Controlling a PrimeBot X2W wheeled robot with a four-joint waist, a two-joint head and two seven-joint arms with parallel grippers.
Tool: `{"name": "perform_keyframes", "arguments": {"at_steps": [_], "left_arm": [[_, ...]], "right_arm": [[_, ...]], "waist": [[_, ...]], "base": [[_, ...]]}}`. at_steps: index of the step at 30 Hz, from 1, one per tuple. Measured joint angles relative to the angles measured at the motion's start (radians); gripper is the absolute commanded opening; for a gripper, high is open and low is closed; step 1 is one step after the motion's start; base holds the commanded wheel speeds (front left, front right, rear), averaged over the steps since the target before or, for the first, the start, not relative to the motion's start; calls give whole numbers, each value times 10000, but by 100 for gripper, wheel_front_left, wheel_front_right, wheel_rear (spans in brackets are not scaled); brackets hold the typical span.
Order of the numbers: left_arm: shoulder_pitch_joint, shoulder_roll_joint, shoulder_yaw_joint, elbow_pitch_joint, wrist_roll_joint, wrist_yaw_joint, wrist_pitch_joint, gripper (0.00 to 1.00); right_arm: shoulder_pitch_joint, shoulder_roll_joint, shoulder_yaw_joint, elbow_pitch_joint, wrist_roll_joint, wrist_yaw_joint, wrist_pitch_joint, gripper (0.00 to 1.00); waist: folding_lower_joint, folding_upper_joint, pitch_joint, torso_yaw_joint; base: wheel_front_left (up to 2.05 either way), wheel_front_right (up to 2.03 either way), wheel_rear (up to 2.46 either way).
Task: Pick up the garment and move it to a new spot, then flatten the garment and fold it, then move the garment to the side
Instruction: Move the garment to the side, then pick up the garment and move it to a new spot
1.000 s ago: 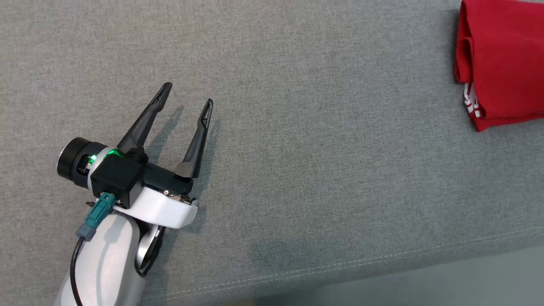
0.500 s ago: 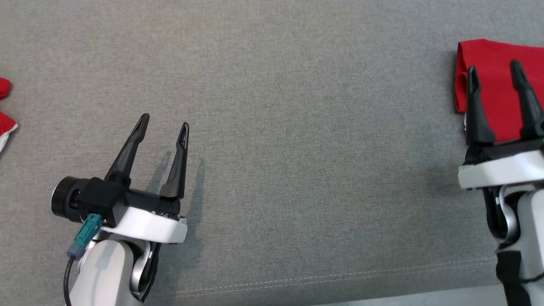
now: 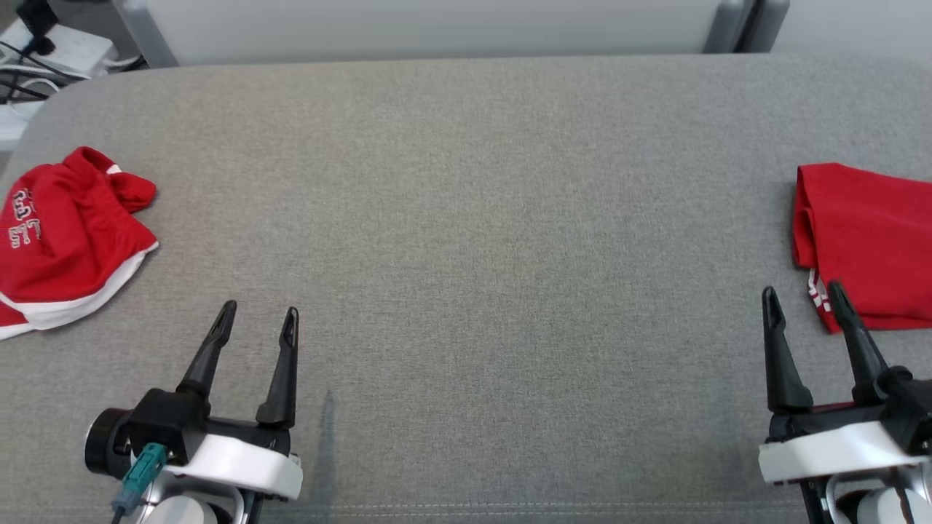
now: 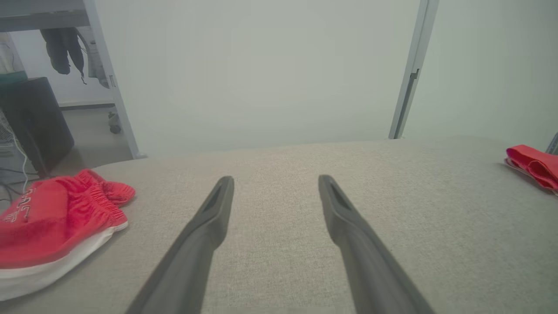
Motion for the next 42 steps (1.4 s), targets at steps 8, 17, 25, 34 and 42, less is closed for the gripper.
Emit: {"name": "perform_keyframes", "arguments": {"at_steps": [8,17,25,34,42], "left_arm": [[782,44,-2,284,-157,6,48,100],[1349,347,69,322,-245,104,293,100],[1351,401,148,274,-334,242,462,100],[1408,405,138,174,-382,316,506,100],[1482,408,48,82,-407,359,548,100]], "right_arm": [[1473,205,-180,-606,-69,0,516,100],[2263,234,-155,-878,27,0,688,100],[2405,238,-132,-909,117,0,688,100],[2404,238,-67,-915,155,0,688,100],[2404,238,-17,-915,157,0,686,100]], "waist": [[0,0,-1050,242],[0,0,-1664,-15],[0,0,-1715,-83],[-1,1,-1680,-87],[0,0,-1644,56]], "base": [[0,0,0],[0,0,0],[0,0,0],[0,0,0],[0,0,0]]}}
